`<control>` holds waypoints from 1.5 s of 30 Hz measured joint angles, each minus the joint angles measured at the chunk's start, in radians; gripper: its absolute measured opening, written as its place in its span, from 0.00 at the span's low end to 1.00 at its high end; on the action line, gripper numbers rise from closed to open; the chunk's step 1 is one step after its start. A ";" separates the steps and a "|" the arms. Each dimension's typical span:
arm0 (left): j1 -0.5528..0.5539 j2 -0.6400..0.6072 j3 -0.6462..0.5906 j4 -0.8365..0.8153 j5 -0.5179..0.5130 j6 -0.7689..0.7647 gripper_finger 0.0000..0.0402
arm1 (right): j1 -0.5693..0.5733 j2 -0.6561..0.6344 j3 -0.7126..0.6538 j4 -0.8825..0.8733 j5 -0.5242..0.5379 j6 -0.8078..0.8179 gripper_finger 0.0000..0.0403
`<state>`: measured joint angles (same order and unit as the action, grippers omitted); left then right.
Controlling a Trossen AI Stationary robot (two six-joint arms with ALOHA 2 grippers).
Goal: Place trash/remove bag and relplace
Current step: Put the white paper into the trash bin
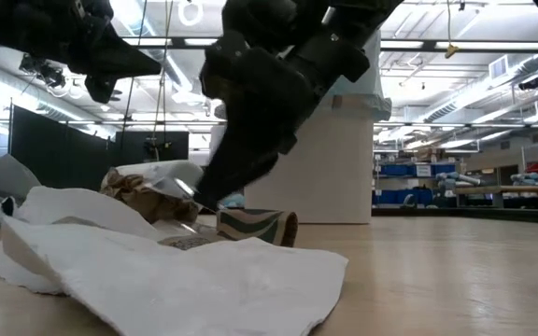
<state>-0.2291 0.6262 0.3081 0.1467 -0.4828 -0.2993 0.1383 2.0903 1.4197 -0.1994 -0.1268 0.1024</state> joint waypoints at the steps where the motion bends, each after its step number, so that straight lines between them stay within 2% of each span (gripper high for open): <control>1: 0.000 0.000 0.000 0.000 0.000 0.000 0.02 | 0.000 0.000 0.000 -0.020 -0.001 0.000 0.66; 5: 0.000 0.000 0.000 -0.004 0.000 0.000 0.02 | 0.004 0.000 0.000 -0.084 -0.005 -0.006 0.64; 8: 0.000 0.000 0.000 -0.005 -0.001 0.000 0.02 | 0.010 0.000 0.000 -0.091 -0.005 -0.016 0.55; 11: 0.000 0.000 0.000 -0.005 -0.001 0.000 0.02 | 0.019 0.000 0.000 -0.097 -0.005 -0.029 0.37; 14: 0.000 0.000 0.000 -0.005 -0.001 0.000 0.02 | 0.026 0.000 0.000 -0.117 -0.006 -0.033 0.12; 16: 0.000 0.000 0.000 -0.005 -0.002 0.000 0.02 | 0.029 0.000 0.000 -0.122 -0.009 -0.024 0.04; 22: 0.000 0.000 0.000 -0.005 -0.022 0.004 0.02 | 0.029 -0.018 0.000 -0.128 0.027 0.038 0.00; 29: 0.000 0.000 0.000 -0.003 -0.036 0.005 0.02 | 0.032 -0.157 0.000 -0.197 0.229 0.064 0.00; 36: 0.000 0.000 0.000 -0.001 -0.074 0.007 0.02 | 0.038 -0.345 0.000 -0.197 0.382 0.106 0.00; 40: 0.000 0.000 0.000 0.000 -0.090 0.007 0.02 | 0.052 -0.465 0.000 -0.137 0.465 0.100 0.00; 45: 0.000 0.000 0.000 0.012 -0.109 0.007 0.02 | 0.057 -0.594 0.000 0.040 0.545 0.006 0.00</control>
<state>-0.2288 0.6266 0.3084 0.1583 -0.5919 -0.2920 0.1955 1.4962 1.4193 -0.1594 0.4181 0.1085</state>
